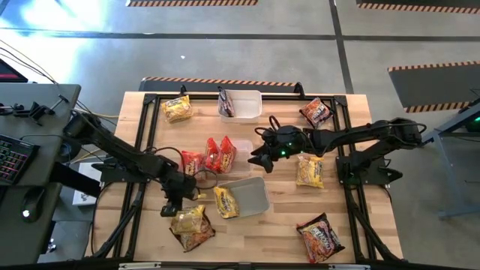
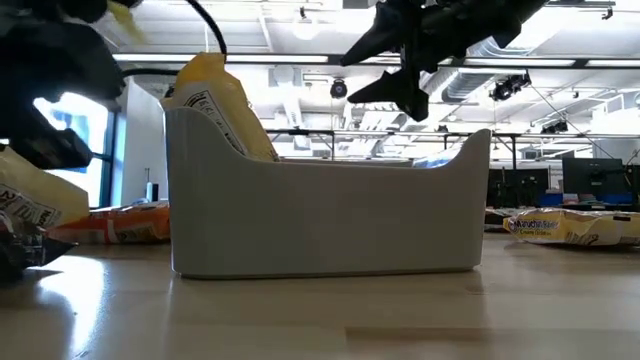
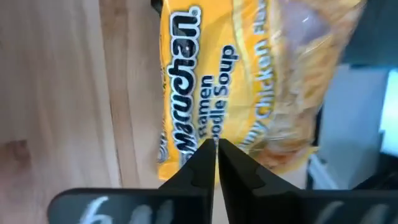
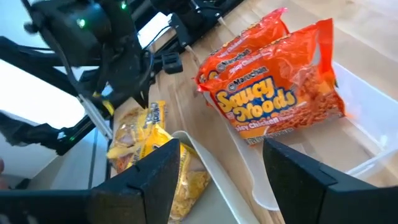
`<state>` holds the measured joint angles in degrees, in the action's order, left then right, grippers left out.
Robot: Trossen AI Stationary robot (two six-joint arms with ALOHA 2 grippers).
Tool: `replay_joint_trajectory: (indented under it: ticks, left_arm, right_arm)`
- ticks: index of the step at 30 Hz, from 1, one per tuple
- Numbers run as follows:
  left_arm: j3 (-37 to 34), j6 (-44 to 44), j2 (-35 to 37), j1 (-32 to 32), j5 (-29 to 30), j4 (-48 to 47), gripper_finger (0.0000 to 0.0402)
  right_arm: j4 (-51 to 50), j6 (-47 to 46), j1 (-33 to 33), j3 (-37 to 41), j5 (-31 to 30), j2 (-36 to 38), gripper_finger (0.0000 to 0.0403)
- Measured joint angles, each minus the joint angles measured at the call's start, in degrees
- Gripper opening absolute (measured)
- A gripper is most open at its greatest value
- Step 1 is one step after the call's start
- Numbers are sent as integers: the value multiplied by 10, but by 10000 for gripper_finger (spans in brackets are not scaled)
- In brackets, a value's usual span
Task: Sort Maruchan noodles
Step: Put the yellow noodle pack into the gray bin
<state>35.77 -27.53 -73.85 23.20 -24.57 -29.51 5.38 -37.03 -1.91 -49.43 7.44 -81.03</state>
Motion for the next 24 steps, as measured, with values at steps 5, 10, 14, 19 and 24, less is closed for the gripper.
replay_joint_trajectory:
  ticks: [5, 10, 14, 19, 24]
  left_arm:
    - [0, -109, 42, 1, 12, 6, 2]
    - [0, -182, 65, 14, 13, -16, 35]
    - [-6, -204, 56, 34, 35, -34, 93]
    - [-6, -184, 36, 51, 80, -37, 168]
    - [-6, -129, 14, 53, 88, -28, 211]
  right_arm:
    - [3, 15, -3, 0, 20, 0, 220]
    - [2, 22, -4, 0, 36, 0, 220]
    - [7, 38, -4, 0, 40, 0, 220]
    - [8, 29, -4, 0, 26, 0, 220]
    - [17, 21, -2, 0, 7, 0, 220]
